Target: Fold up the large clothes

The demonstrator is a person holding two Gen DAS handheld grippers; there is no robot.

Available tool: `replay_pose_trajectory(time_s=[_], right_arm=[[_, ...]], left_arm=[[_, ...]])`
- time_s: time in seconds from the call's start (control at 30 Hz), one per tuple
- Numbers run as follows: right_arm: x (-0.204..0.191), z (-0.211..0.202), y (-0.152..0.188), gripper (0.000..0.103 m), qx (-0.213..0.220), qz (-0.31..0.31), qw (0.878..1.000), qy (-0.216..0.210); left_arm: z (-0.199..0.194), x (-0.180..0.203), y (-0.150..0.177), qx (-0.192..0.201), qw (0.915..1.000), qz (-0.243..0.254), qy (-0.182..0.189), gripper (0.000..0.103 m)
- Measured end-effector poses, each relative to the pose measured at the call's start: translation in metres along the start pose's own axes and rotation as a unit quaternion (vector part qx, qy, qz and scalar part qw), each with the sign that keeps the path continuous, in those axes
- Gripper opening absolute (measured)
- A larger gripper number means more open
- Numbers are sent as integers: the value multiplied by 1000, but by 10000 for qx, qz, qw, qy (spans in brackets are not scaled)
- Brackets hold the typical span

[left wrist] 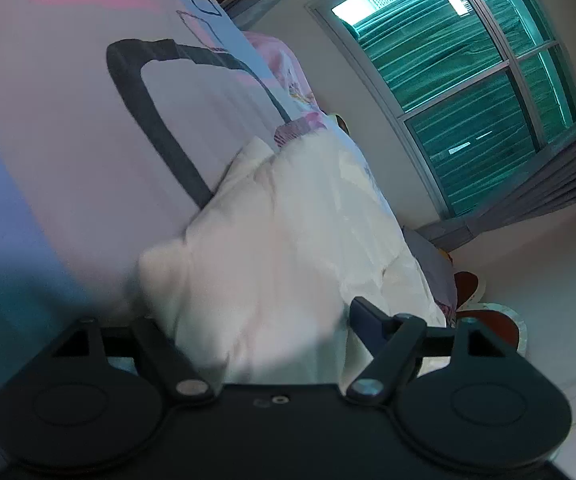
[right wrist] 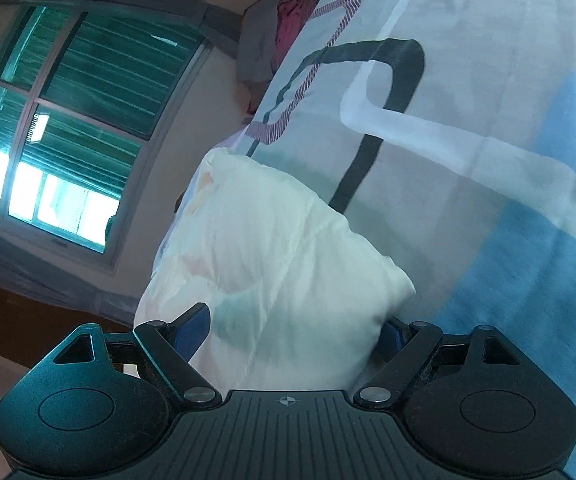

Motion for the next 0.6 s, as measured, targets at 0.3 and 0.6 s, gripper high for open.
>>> replay_pose_trajectory(time_s=[0.3,0.6], right_arm=[[-12,7,1,64,-128,-373,9977,545],[-24,-15,3,28,-203,-740,9964,367]], left_arm=[[5,4,-4,-111,9993,247,-251,39],[-9,26,-7,-99,9975,610,-343,21]])
Point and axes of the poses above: each gripper's, at about its wrist camera, not at the fingertips, and z roughly the way its jaws point, x to its right, y to its underside, the point moved 4 cm from there along z, roughly the way its jaws point, and after that the axes turned 12 degrees about -x, right-handed, at the moved point
